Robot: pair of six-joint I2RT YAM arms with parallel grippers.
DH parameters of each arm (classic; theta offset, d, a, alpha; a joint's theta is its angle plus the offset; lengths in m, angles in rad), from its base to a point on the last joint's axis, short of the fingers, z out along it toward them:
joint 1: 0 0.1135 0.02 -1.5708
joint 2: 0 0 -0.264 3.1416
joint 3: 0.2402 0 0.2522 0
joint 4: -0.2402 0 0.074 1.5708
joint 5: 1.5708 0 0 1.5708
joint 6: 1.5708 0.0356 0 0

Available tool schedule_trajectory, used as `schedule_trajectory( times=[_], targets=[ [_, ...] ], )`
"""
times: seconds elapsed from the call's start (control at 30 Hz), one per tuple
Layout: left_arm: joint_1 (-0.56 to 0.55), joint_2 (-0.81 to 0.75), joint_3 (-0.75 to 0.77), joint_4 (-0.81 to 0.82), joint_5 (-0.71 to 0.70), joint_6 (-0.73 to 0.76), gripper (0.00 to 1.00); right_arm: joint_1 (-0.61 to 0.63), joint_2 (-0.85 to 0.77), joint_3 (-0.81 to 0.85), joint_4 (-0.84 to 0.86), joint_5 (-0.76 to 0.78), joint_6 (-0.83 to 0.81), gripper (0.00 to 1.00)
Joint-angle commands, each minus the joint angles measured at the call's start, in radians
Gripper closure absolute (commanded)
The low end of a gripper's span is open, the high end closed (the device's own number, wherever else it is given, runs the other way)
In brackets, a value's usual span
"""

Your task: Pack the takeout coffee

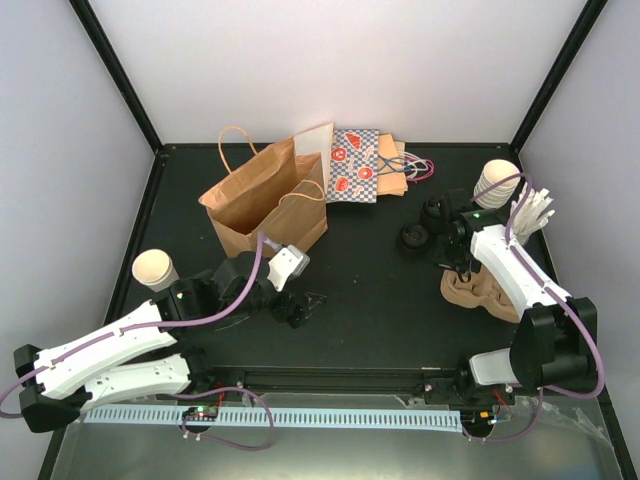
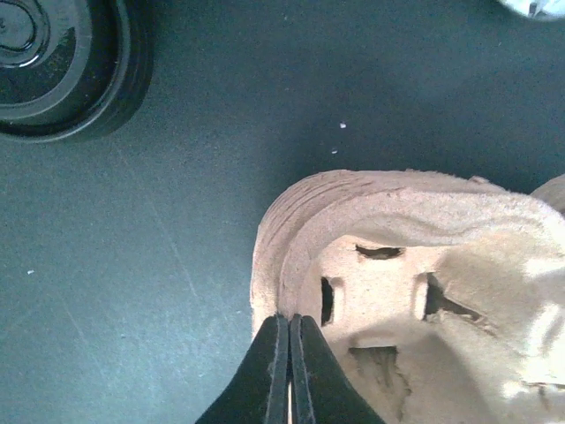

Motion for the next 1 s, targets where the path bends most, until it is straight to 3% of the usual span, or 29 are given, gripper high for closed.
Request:
schedule_trajectory(
  times=[0.0, 0.33, 0.97],
  targets=[
    [-0.002, -0.004, 0.001, 0.012, -0.005, 0.009, 0.01, 0.001, -0.033, 0.039, -0.05, 0.03, 0.004, 0.99],
    [-0.002, -0.019, -0.006, 0.007, -0.003, 0.001, 0.01, 0.001, -0.069, 0.105, -0.126, 0.052, 0.014, 0.99],
    [-0.002, -0.038, -0.01, 0.011, 0.0, -0.012, 0.01, 0.001, -0.149, 0.453, -0.437, 0.262, 0.063, 0.99]
  ],
)
